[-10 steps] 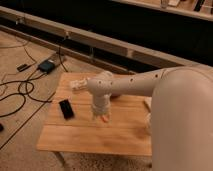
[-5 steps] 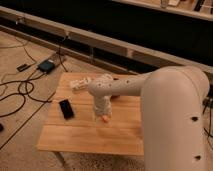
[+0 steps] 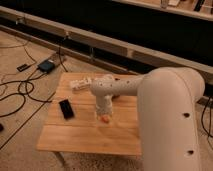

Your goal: Drag the pepper across the table

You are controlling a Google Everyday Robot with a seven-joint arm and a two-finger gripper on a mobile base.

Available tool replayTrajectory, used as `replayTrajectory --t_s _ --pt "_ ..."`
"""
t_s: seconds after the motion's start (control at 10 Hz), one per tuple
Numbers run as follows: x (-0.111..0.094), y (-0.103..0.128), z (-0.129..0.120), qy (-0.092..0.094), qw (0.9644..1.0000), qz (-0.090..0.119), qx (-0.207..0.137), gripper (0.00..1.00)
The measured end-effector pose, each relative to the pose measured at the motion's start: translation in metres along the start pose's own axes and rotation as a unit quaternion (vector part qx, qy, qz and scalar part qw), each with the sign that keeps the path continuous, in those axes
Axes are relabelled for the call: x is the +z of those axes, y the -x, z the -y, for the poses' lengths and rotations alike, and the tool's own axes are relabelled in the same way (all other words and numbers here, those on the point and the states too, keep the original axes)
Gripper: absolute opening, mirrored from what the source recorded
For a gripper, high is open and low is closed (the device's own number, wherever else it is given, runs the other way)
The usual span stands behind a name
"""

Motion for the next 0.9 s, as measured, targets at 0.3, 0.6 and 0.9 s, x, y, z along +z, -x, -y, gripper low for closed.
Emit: replayTrajectory --t_s 0.3,0.6,0.9 --pt "0.007 0.004 0.005 0.002 1.0 -0.003 0.005 0.65" --pt "0.012 0.006 0.008 0.003 0.9999 -0.006 0.008 0.61" --pt "0.015 0.006 0.009 0.005 0.9999 -0.011 0.009 0.32"
